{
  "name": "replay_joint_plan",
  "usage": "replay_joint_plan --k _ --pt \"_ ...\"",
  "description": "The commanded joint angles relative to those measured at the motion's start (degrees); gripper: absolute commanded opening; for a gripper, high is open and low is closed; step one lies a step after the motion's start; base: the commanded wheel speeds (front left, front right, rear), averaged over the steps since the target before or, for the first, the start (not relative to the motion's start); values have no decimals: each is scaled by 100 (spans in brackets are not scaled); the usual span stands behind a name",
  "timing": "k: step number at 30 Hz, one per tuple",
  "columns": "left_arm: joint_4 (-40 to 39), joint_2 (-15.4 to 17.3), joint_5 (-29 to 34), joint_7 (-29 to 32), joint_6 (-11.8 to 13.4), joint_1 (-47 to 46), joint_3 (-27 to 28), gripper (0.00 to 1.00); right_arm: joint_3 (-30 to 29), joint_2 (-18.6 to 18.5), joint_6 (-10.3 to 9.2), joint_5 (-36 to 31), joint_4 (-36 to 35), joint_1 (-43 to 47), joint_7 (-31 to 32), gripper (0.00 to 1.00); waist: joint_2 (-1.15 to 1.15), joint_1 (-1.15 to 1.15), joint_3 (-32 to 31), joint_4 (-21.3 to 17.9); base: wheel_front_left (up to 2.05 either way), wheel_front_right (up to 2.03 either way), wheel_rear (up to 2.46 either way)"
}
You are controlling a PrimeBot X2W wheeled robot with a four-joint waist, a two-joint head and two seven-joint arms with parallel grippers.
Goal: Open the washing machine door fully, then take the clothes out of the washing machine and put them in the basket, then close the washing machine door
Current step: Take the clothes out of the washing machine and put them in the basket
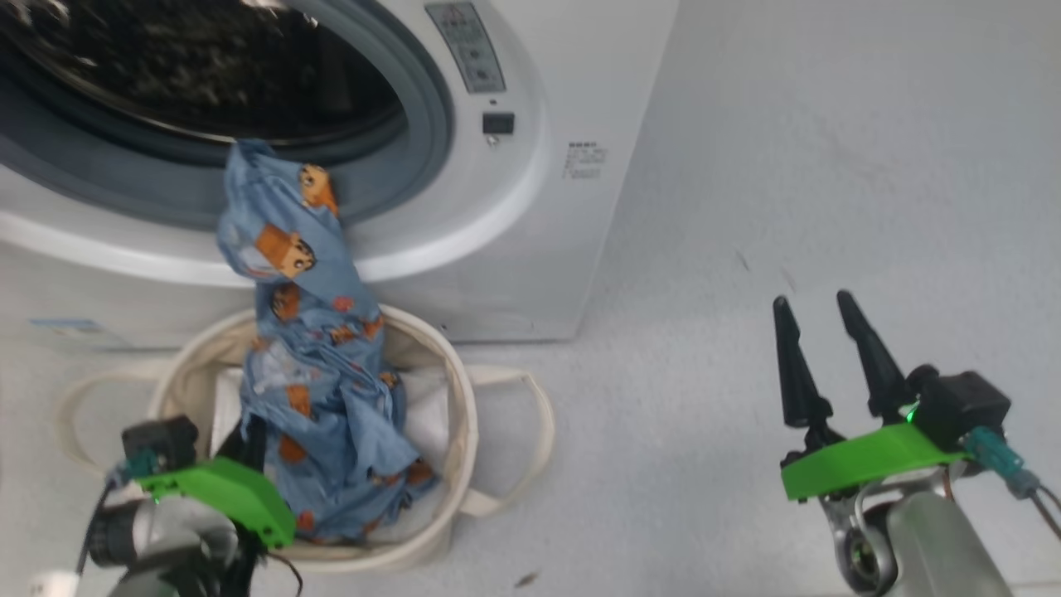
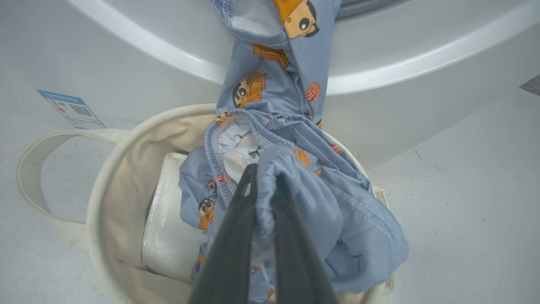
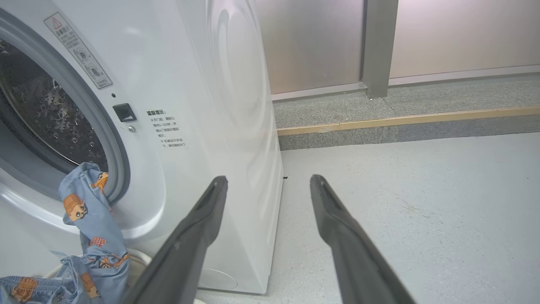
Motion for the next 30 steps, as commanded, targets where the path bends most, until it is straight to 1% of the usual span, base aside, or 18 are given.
replay_joint_plan --k 1,6,10,19,30 --pt "17 135 -36 -89 -46 -260 168 0 83 -53 3 -49 -219 -150 -70 100 0 0 239 -104 0 0 0" --pt "803 111 -217 -103 -76 -766 161 0 27 -49 3 -84 -365 -253 -70 100 0 0 661 -222 0 0 0" --pt "1159 112 -409 22 -79 -1005 111 0 -7 -36 3 -104 -478 -330 -70 100 0 0 966 -310 0 0 0" --pt "1490 200 -682 414 -80 -1237 41 0 -108 -4 3 -170 -663 -438 -70 100 0 0 1453 -397 0 0 0" --pt "1581 197 -774 411 -73 -1221 32 1 -148 -15 3 -230 -715 -481 -70 100 0 0 1491 -358 0 0 0"
